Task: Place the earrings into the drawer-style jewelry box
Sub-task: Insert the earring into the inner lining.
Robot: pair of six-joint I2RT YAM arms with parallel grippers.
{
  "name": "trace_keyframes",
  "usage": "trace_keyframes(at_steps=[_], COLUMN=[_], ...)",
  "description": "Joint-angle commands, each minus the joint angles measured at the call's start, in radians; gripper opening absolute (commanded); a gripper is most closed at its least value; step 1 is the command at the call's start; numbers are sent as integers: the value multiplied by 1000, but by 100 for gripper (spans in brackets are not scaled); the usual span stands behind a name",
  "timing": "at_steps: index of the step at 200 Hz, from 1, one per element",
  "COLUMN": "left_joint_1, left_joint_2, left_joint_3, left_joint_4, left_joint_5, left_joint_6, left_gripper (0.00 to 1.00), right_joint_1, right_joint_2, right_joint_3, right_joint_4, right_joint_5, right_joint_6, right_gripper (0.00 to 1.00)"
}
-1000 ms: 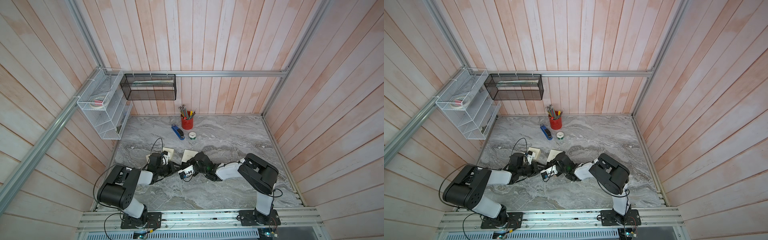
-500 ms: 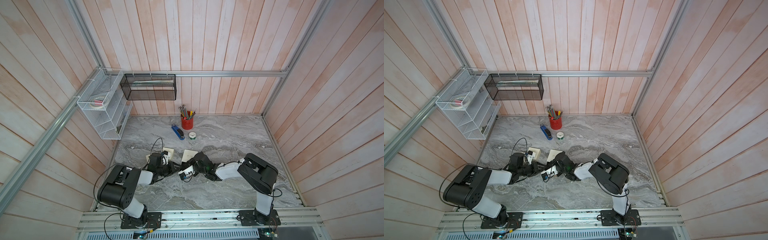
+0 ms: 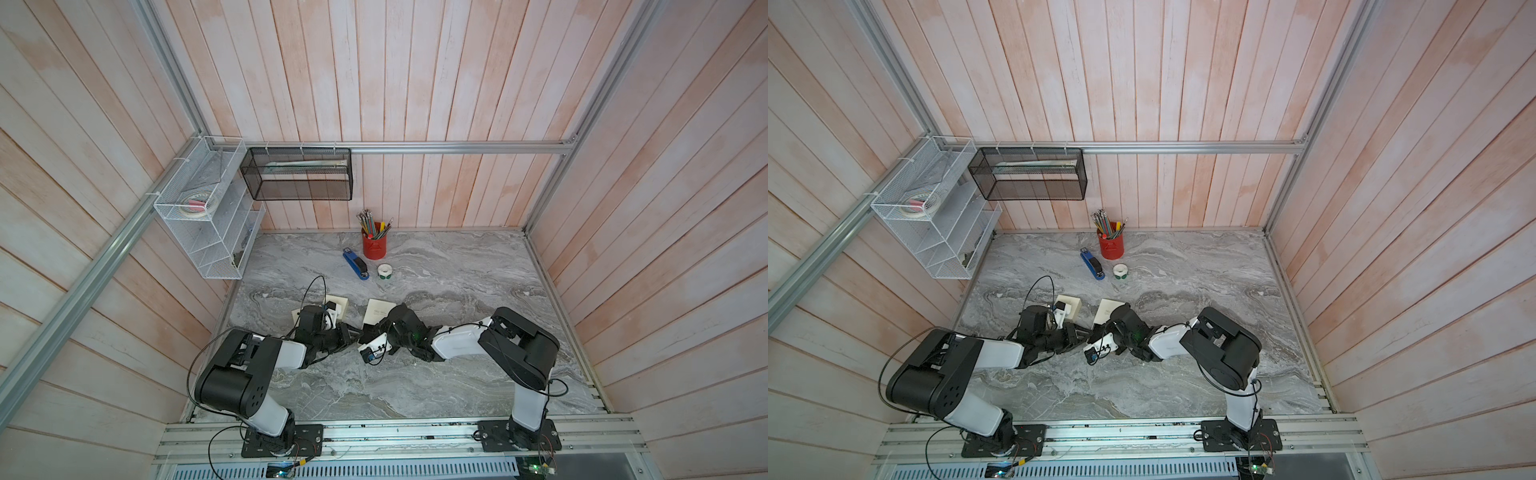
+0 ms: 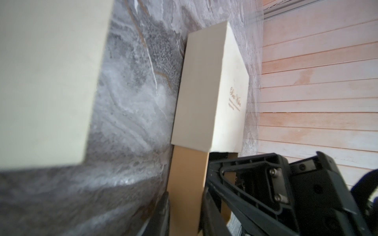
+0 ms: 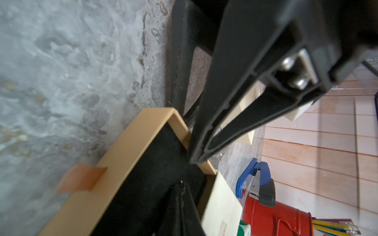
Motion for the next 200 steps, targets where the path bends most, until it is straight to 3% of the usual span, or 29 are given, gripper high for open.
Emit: trace_keyframes(at_steps=[1, 61, 110, 200], left_joint_1=[3, 4, 4, 4], left_joint_2=[17, 12, -1, -14], left_joint_3=[8, 12, 18, 21], left_joint_4=[-41, -34, -40, -45], left_joint_5=[-22, -15, -13, -11], left_joint_6=[24, 21, 23, 28], left_gripper=[27, 27, 28, 33], right_joint_1=[-3, -7, -19, -50], right_joint_2=[-13, -6, -27, -116], right_joint_3=[-6, 21, 39, 27], right_joint_4=[-115, -168, -165, -117], right_joint_5=[-37, -52, -67, -108], right_joint_6=[2, 25, 89, 196], right_gripper=[0, 0, 15, 20])
